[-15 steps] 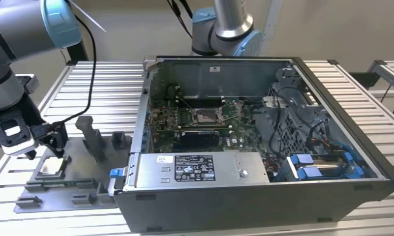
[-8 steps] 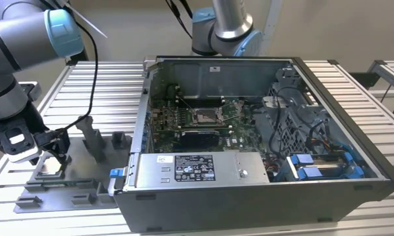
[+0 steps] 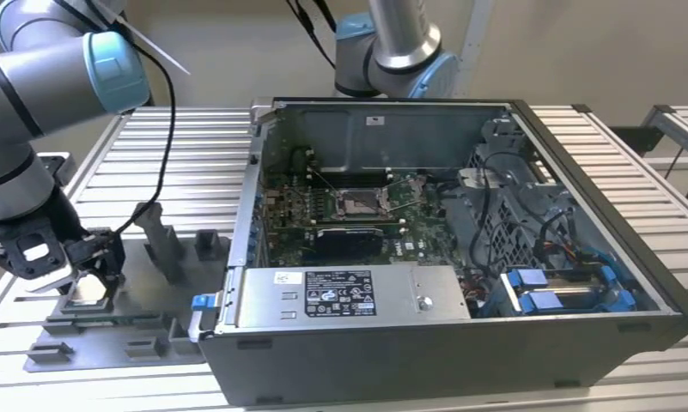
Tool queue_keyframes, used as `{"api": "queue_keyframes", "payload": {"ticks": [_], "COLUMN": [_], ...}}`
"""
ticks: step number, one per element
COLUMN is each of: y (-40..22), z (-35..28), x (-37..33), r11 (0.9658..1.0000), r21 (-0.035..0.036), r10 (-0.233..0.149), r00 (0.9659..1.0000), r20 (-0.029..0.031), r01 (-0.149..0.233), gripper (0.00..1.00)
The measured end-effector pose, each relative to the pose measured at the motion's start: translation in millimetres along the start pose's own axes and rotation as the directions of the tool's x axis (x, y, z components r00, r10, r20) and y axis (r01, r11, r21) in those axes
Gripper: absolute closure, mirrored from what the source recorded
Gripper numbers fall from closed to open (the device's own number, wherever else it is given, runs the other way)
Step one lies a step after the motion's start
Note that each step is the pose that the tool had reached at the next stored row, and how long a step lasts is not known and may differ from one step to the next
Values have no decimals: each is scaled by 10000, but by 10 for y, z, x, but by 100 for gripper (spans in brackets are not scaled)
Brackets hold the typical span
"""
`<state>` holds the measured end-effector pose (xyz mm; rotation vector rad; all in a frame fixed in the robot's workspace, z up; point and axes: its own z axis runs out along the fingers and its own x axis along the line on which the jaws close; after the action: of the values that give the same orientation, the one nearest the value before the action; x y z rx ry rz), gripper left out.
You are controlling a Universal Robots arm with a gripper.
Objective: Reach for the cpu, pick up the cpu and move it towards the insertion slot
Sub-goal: 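Pick up the cpu and move it towards the insertion slot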
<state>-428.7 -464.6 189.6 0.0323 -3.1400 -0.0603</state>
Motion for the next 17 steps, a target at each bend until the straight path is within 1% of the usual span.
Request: {"api": "queue_keyframes", "payload": {"ticks": [3, 9, 10, 17], "y": [-1, -1, -1, -1], "z": [27, 31, 32, 35], "x": [4, 4, 4, 4], "r11": [10000, 10000, 10000, 10000], "r21": [0, 1, 1, -1], "r10": [0, 1, 1, 1], "r00": [10000, 10000, 10000, 10000], "r20": [0, -1, -1, -2], "r01": [0, -1, -1, -1], "gripper": [0, 0, 100, 100]}}
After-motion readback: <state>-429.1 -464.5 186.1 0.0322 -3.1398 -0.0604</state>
